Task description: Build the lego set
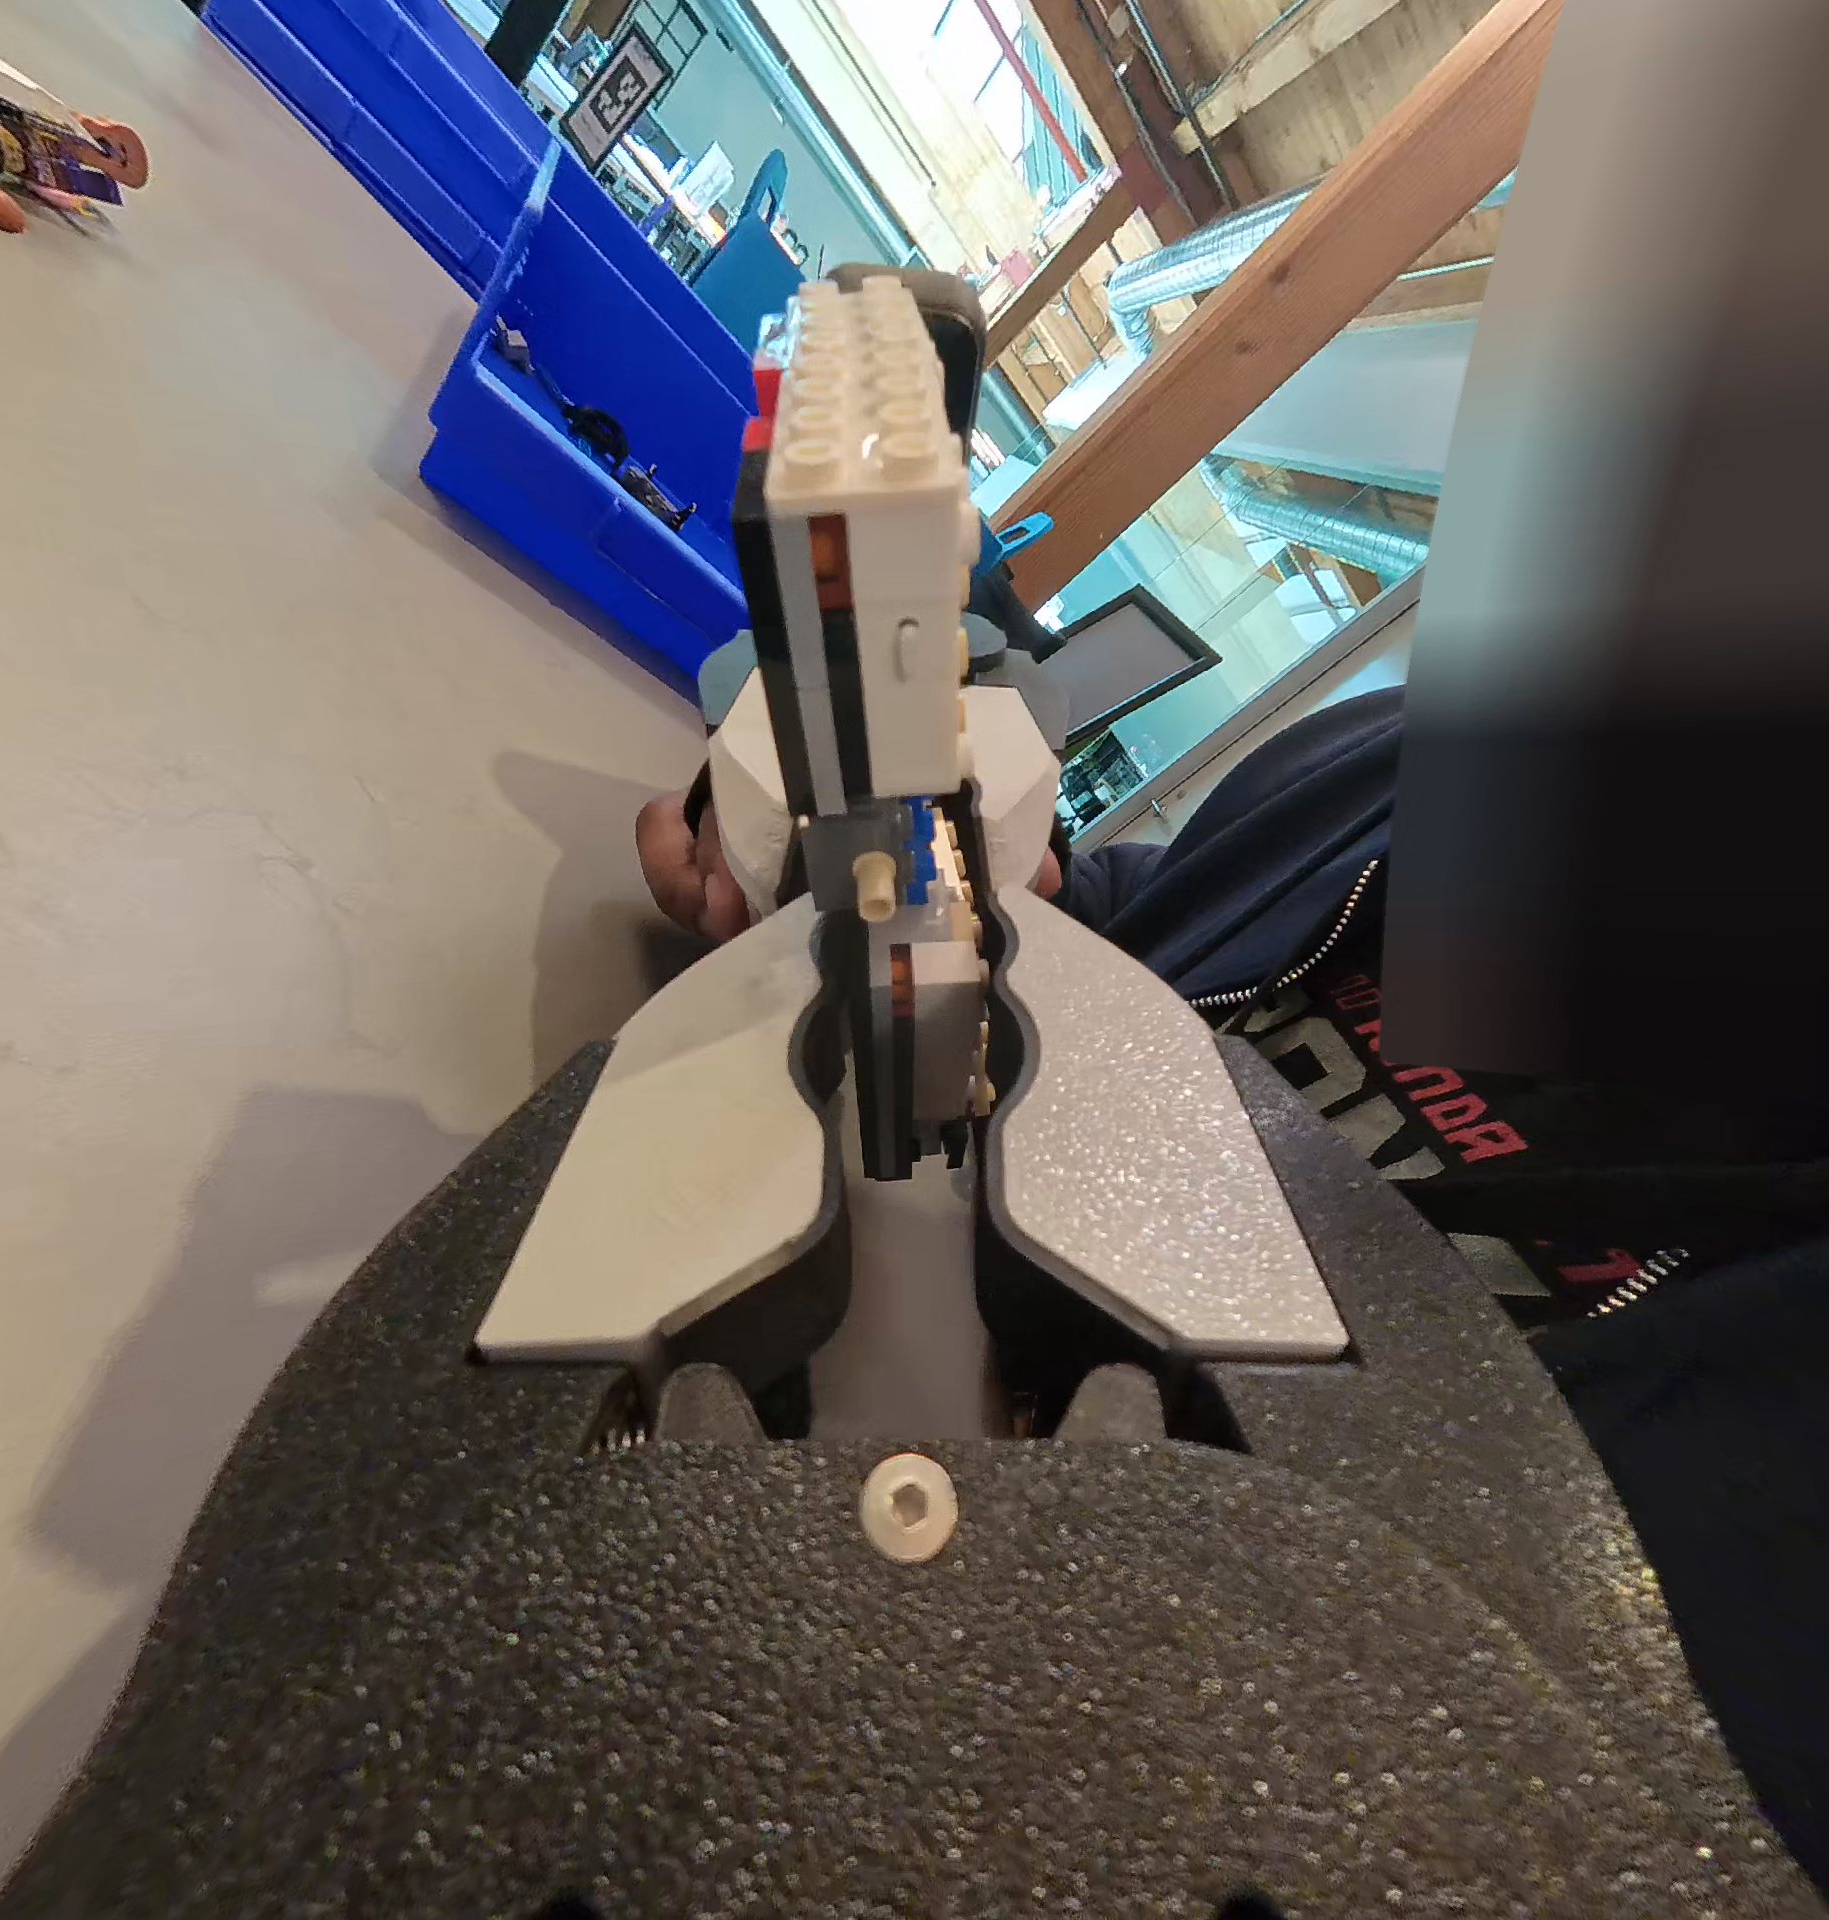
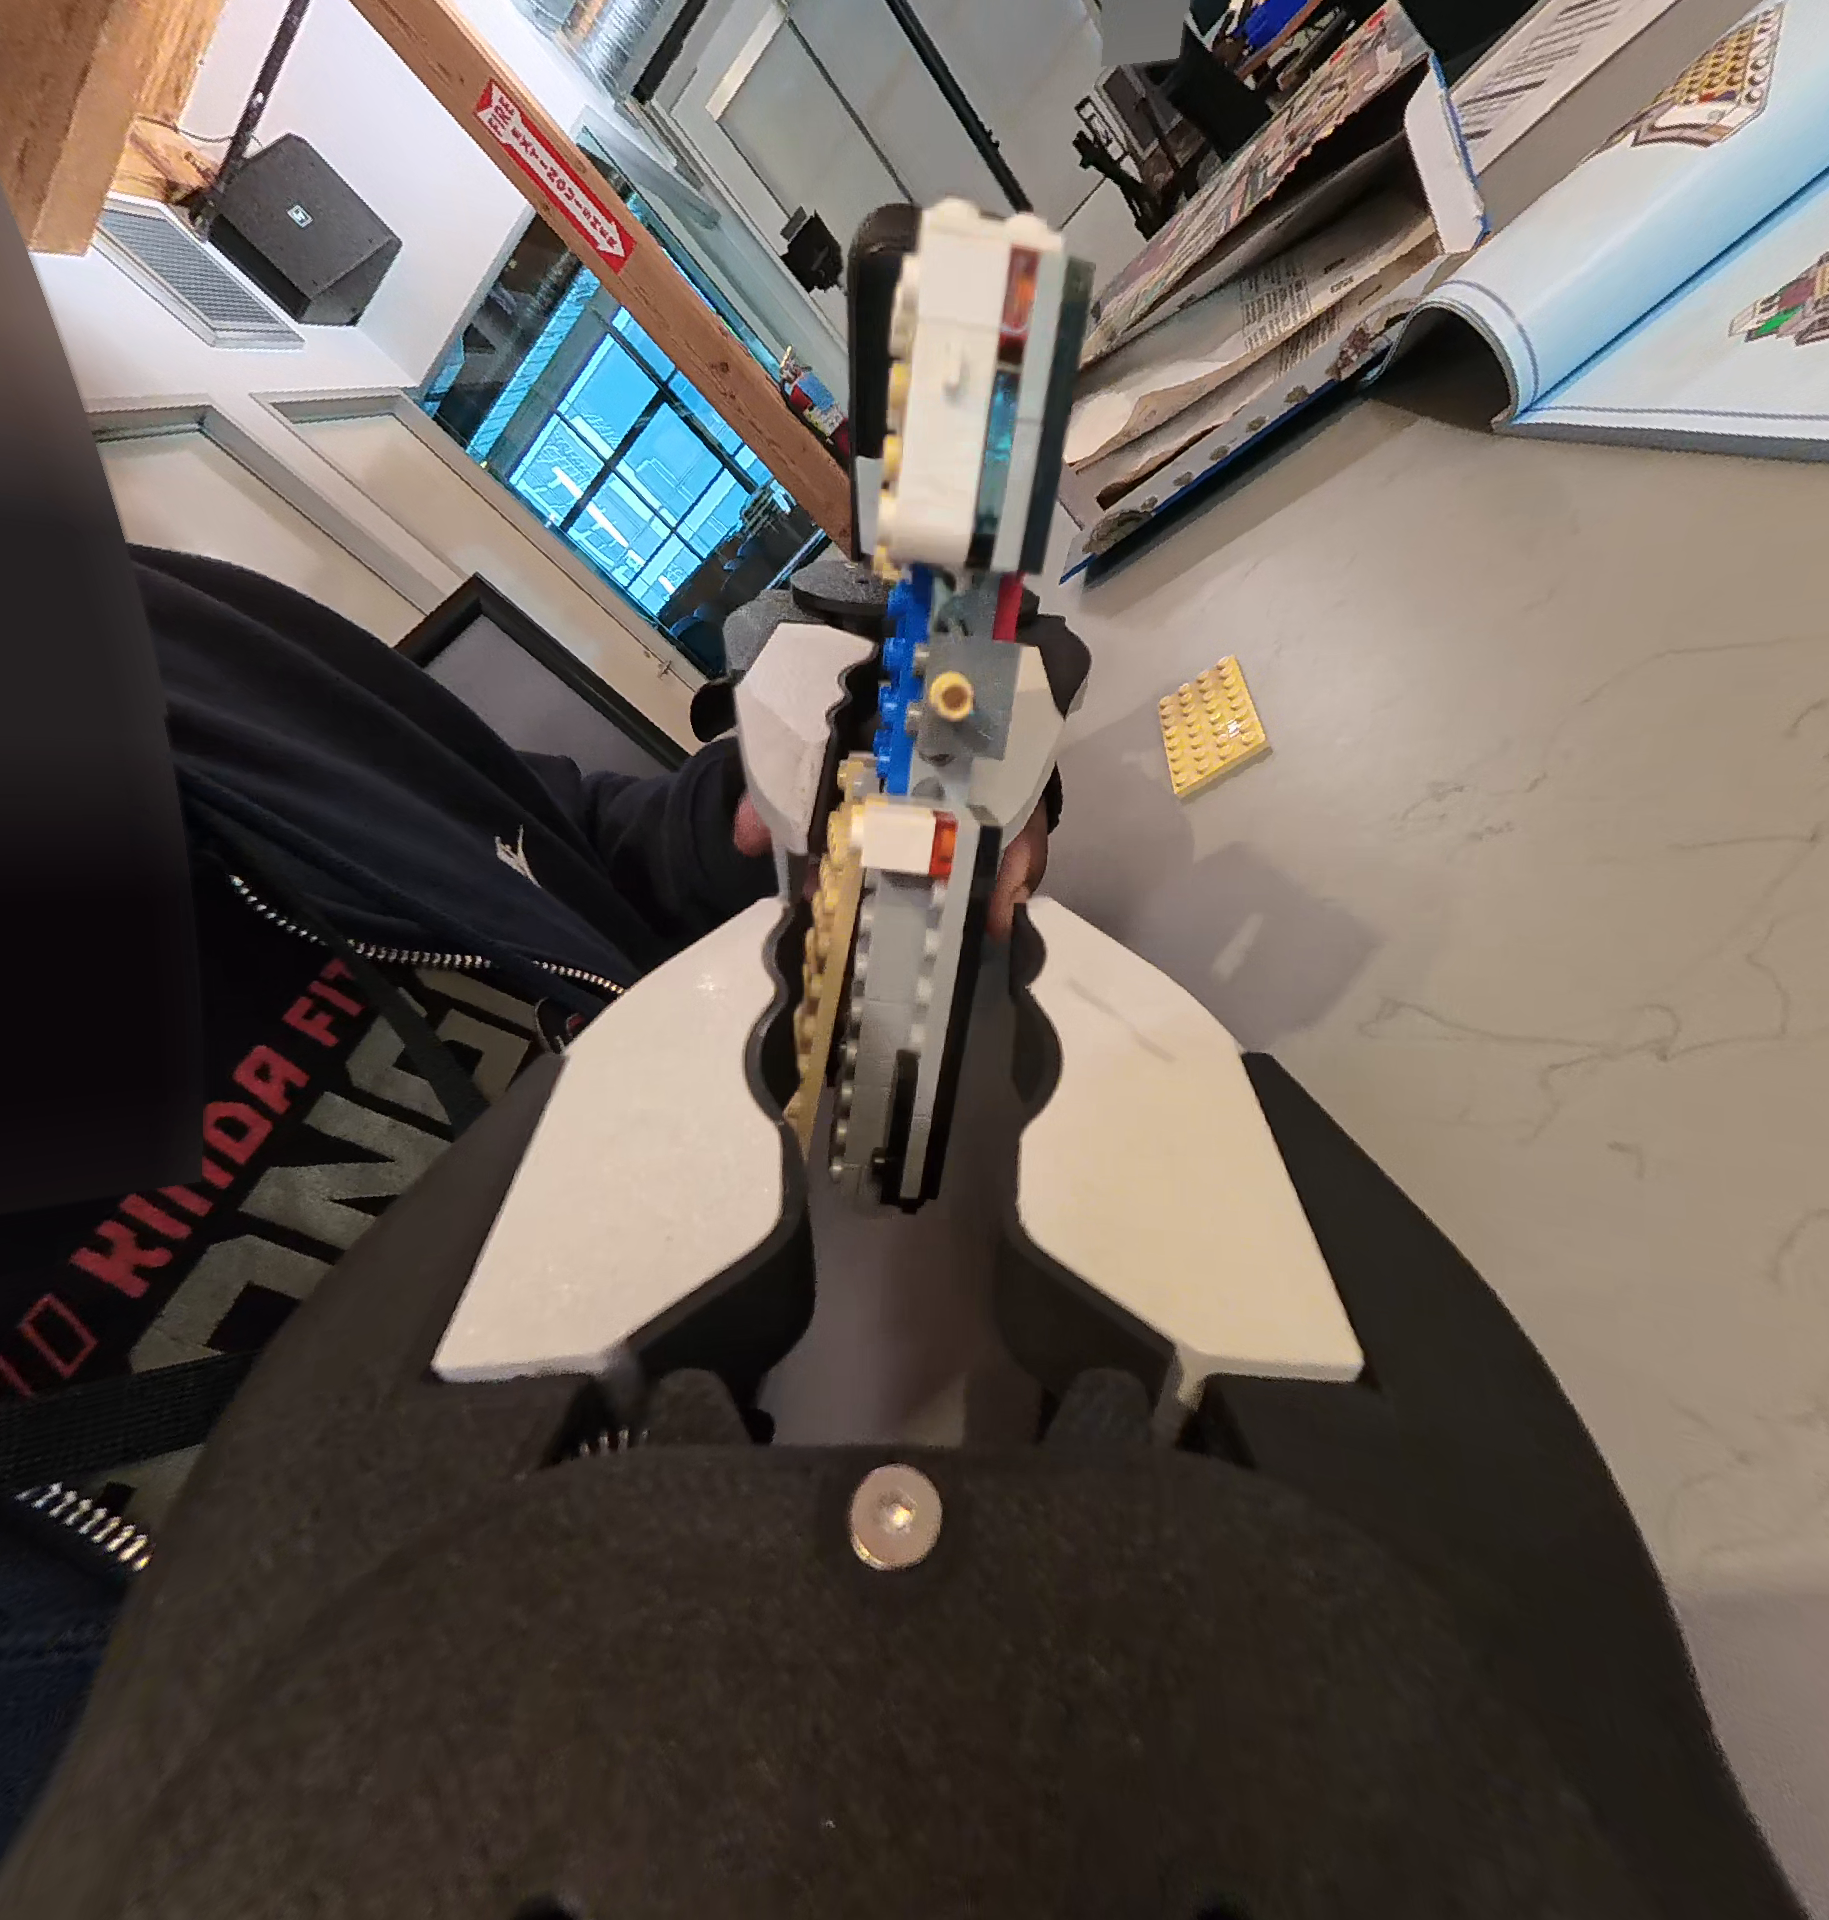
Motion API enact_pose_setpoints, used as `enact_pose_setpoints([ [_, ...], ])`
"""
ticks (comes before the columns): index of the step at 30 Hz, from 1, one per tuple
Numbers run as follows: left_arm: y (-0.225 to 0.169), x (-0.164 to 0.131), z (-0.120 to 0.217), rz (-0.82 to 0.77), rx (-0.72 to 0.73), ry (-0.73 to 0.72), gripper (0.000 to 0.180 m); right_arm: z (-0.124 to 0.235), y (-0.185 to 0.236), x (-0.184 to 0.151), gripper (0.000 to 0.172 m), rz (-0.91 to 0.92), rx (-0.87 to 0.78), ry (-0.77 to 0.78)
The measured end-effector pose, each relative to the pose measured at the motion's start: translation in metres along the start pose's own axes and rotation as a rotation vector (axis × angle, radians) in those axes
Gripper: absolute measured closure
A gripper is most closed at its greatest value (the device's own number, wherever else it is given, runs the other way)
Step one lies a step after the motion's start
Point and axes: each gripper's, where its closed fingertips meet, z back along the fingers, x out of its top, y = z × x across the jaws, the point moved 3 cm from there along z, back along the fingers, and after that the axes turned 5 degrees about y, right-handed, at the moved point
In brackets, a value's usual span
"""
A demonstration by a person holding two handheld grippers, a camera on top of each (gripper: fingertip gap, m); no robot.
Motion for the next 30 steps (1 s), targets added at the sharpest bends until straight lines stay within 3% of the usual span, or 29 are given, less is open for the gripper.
enact_pose_setpoints([
  [12,0.0001,0.0000,-0.0019,0.020,-0.018,-0.010,0.157,-0.0011,0.0010,0.0049,0.132,-0.003,-0.010,-0.021],
  [22,-0.0053,-0.0020,-0.0067,-0.046,0.017,0.041,0.157,0.0008,0.0062,0.0017,0.146,0.023,0.063,-0.016],
  [30,-0.0029,-0.0008,-0.0065,-0.022,0.034,0.040,0.157,0.0009,0.0035,0.0012,0.147,-0.004,0.060,-0.026],
])
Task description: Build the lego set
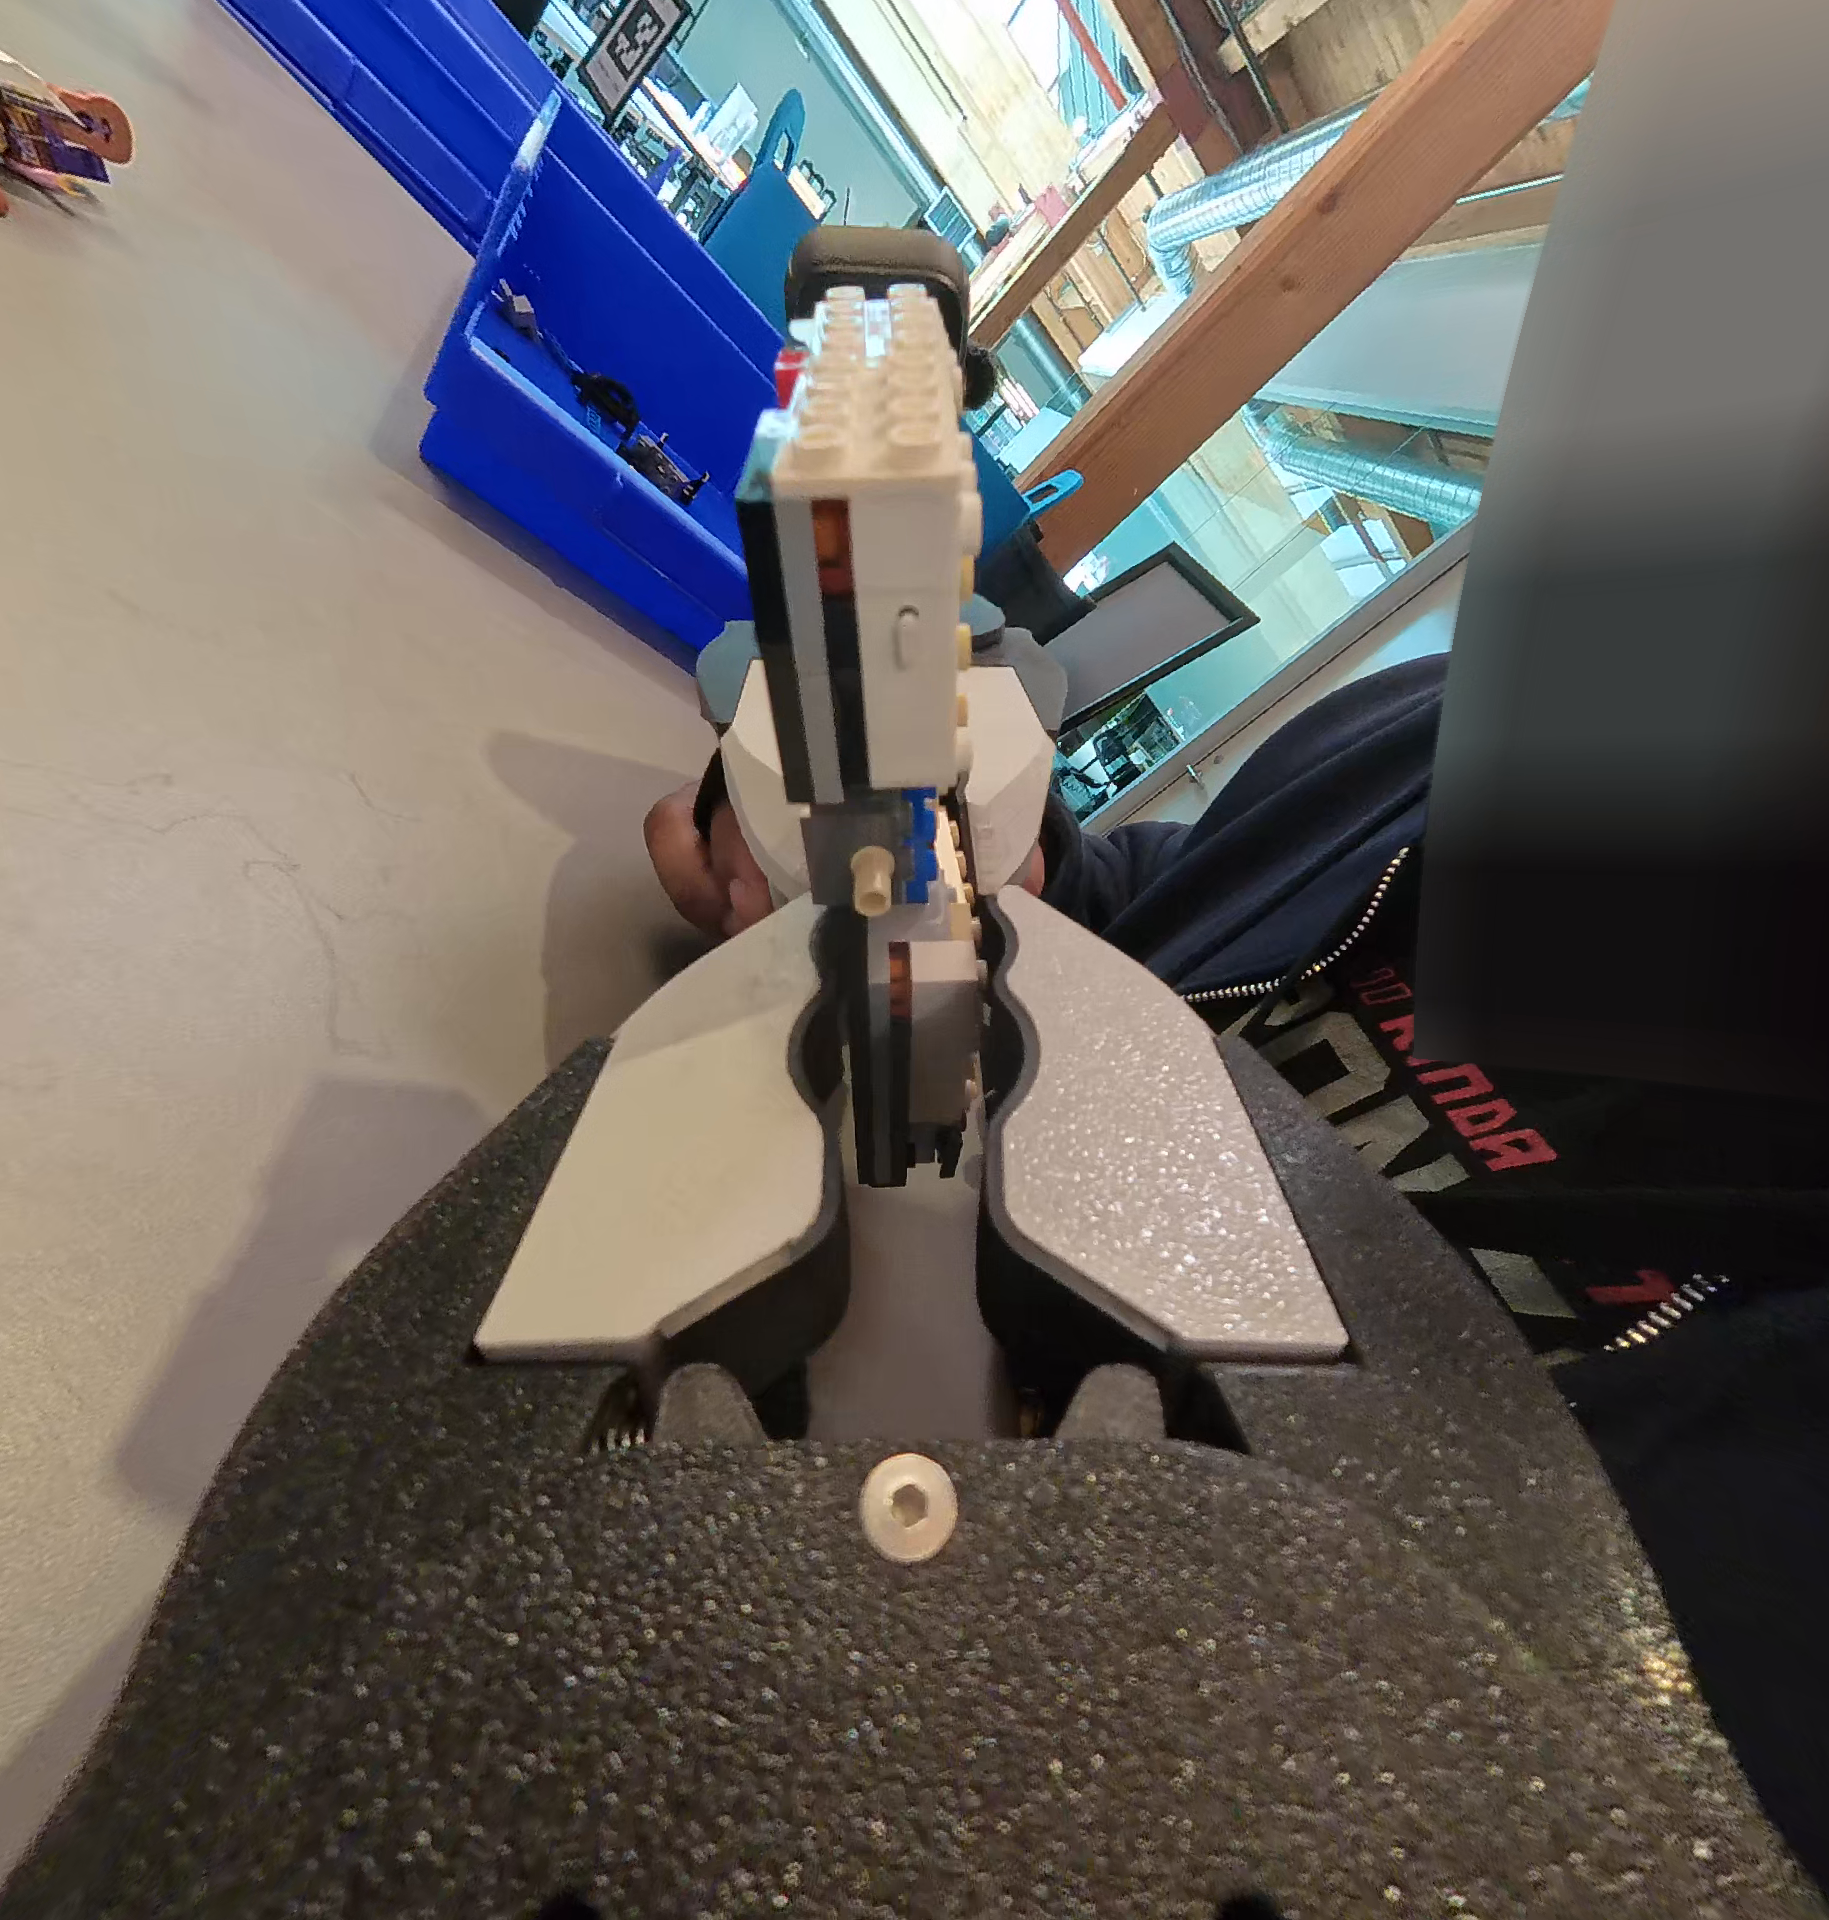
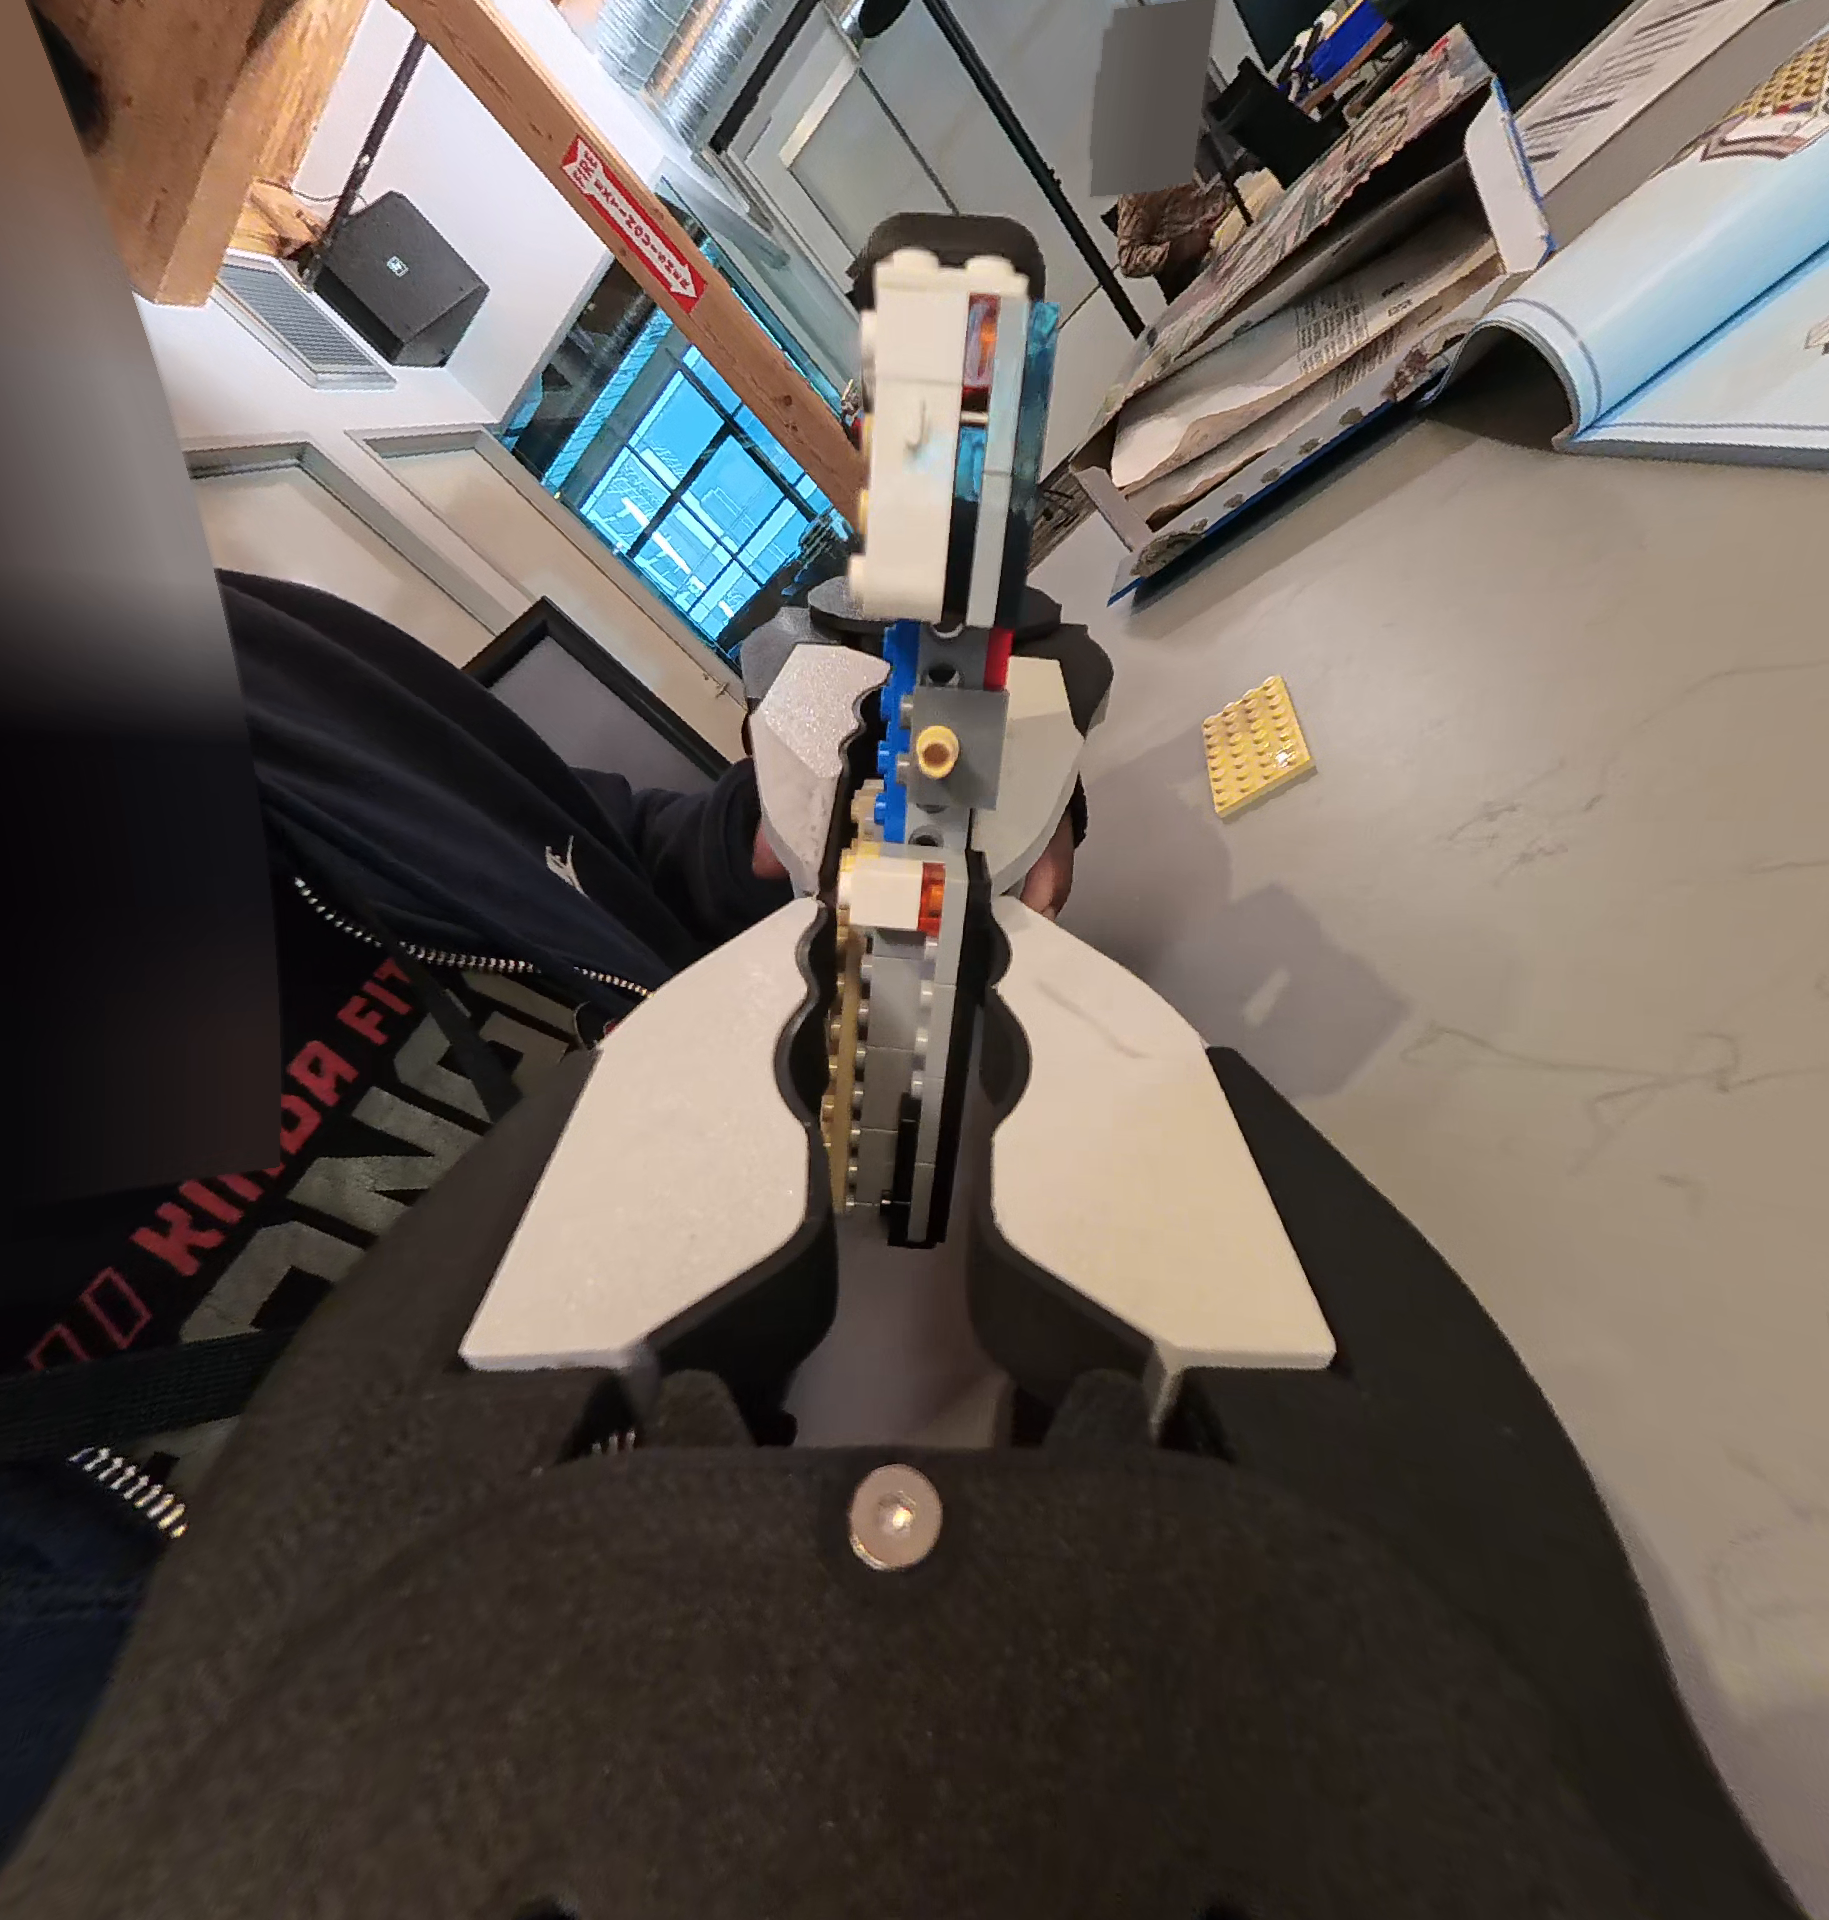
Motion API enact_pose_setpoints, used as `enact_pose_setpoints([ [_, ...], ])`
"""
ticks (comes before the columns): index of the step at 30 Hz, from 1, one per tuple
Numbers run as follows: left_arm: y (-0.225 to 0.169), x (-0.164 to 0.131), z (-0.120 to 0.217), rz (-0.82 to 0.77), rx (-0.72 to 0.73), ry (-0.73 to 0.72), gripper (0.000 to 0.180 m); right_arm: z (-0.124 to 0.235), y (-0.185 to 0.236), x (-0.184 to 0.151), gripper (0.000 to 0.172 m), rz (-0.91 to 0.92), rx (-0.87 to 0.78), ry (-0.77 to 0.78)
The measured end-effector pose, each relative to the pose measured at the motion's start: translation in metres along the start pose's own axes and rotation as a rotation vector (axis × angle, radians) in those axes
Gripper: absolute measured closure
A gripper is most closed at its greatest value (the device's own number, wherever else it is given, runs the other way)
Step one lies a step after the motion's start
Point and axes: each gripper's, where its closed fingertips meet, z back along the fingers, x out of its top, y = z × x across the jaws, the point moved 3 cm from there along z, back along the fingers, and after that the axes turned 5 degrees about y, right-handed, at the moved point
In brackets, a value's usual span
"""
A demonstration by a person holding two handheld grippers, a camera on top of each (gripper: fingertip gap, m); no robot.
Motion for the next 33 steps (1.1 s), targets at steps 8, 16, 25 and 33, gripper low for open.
enact_pose_setpoints([
  [8,0.006,0.002,0.000,0.089,-0.014,-0.075,0.157,0.001,-0.006,0.001,0.147,-0.065,-0.023,-0.038],
  [16,0.009,0.001,0.003,0.143,-0.030,-0.082,0.150,0.001,-0.011,0.001,0.148,-0.120,-0.018,-0.061],
  [25,0.011,-0.004,0.005,0.175,-0.005,-0.126,0.147,0.006,-0.014,0.006,0.148,-0.172,-0.012,-0.126],
  [33,0.016,-0.005,0.000,0.166,0.072,-0.166,0.152,0.006,-0.015,0.007,0.148,-0.158,-0.046,-0.150],
])
